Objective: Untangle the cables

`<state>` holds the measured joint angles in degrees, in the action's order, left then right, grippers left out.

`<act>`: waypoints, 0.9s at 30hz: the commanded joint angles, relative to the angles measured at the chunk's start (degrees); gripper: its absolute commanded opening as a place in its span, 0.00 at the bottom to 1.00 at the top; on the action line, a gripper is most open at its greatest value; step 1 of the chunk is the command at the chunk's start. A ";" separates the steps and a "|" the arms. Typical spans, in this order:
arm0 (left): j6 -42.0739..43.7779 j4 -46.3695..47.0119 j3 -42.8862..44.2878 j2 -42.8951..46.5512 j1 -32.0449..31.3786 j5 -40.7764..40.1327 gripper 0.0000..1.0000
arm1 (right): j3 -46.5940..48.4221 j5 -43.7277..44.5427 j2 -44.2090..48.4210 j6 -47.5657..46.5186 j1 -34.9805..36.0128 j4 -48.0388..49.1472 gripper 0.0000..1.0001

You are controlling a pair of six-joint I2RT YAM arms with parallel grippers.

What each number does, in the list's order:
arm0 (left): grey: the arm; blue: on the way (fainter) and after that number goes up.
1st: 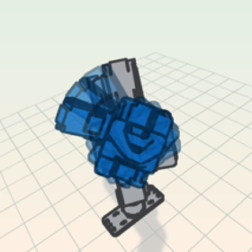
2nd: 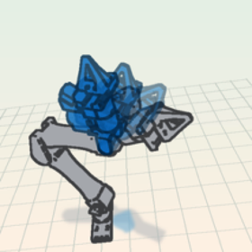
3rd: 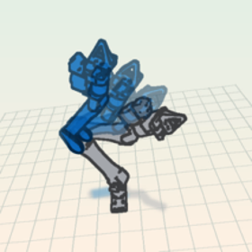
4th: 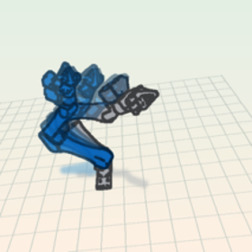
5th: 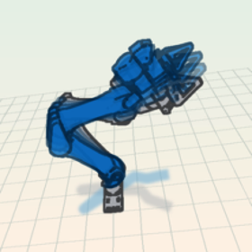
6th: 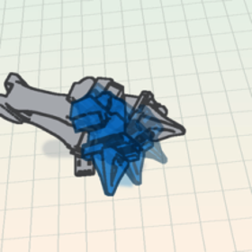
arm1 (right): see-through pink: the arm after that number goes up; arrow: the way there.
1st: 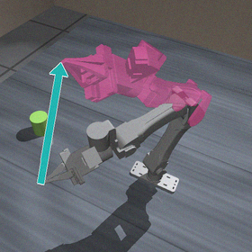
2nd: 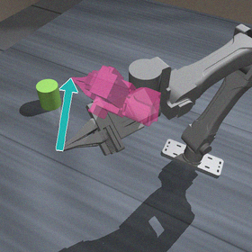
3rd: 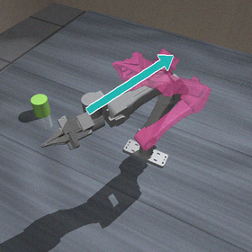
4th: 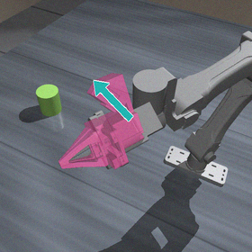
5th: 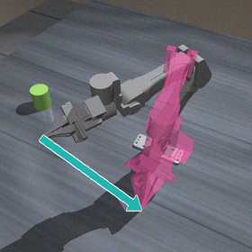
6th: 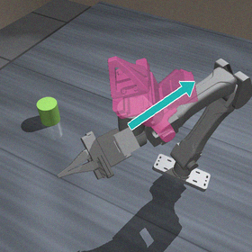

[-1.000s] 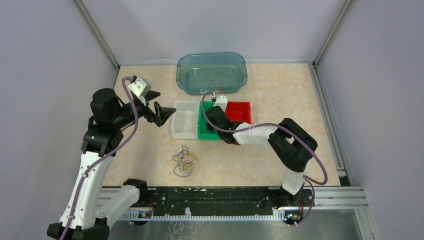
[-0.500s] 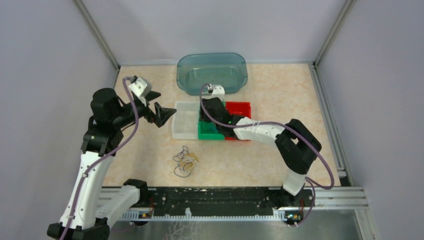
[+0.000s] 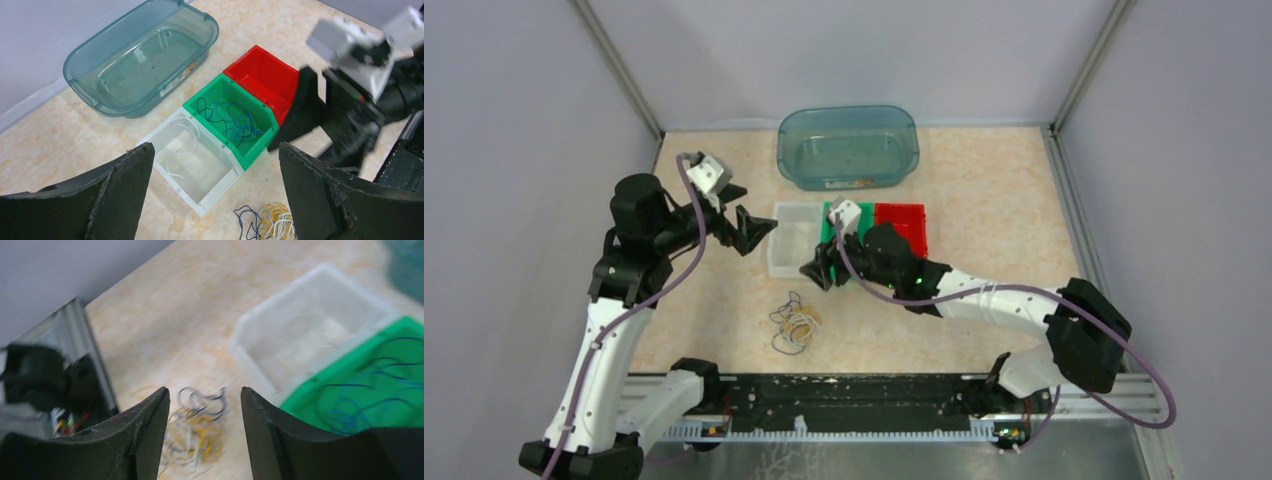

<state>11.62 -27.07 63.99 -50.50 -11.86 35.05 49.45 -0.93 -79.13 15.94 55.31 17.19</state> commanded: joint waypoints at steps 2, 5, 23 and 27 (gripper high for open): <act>1.46 -0.92 -0.68 0.27 0.08 -0.21 0.99 | -4.87 -20.95 -0.87 -4.59 2.92 7.81 0.54; 3.42 -2.42 -1.19 0.63 0.16 -0.01 0.97 | -5.15 -24.22 -4.12 -5.47 3.73 9.09 0.52; 18.56 -14.26 -3.41 -3.69 13.81 11.16 1.00 | 7.12 -25.87 -20.90 -13.19 9.94 4.28 0.47; 20.46 -14.56 -3.45 -3.81 18.81 14.88 1.00 | 9.62 -23.31 -23.02 -12.30 9.99 4.63 0.40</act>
<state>28.29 -40.34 60.66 -54.78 3.55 43.27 54.59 -26.11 -100.82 3.16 65.04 17.98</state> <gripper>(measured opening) 0.997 0.435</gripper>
